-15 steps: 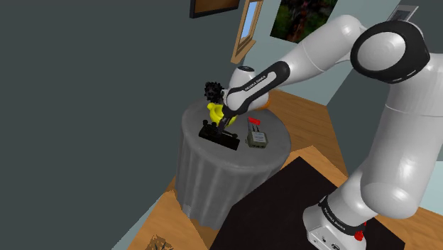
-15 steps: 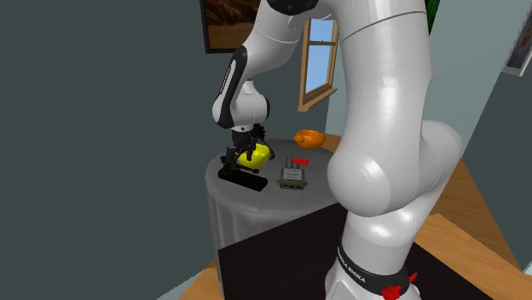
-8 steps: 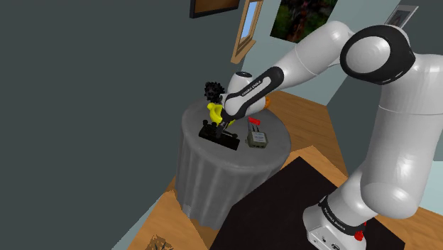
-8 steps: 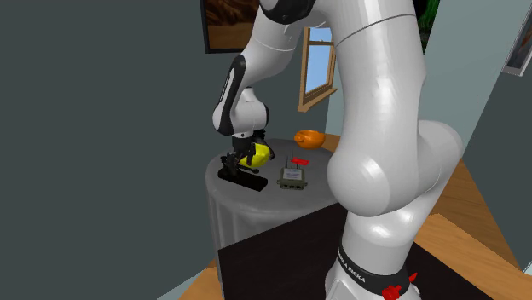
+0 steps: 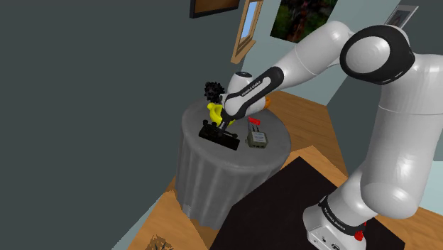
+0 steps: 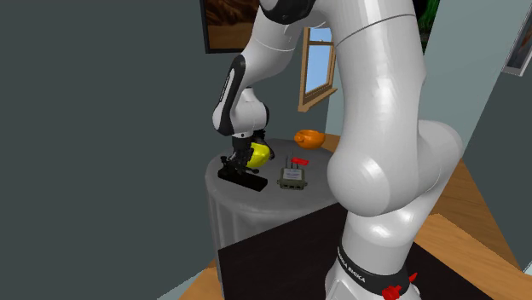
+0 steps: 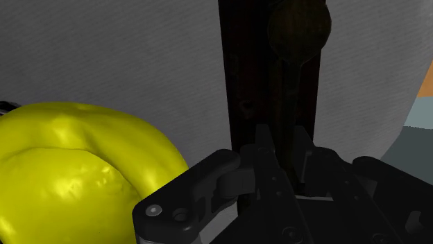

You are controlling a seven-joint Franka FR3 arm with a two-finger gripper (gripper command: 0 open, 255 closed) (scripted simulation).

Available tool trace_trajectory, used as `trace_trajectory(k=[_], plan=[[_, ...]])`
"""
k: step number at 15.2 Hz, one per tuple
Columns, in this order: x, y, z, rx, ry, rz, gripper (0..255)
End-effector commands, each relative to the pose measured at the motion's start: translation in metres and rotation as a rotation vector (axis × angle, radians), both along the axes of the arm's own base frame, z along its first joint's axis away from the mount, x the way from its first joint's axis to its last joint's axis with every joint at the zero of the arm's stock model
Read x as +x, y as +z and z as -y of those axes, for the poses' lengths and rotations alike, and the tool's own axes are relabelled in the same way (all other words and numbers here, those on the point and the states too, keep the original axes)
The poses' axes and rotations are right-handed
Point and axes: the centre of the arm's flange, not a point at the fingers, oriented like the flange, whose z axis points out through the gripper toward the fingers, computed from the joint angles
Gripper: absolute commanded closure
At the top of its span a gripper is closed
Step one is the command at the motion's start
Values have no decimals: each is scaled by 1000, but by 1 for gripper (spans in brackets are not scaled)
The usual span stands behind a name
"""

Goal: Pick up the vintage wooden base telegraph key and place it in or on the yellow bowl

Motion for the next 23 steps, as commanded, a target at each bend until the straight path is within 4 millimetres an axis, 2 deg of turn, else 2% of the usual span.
trace_trajectory(k=[1,6,23], plan=[[0,0,0,0,0,0,255],[0,0,0,0,0,0,255],[0,90,0,0,0,0,255]])
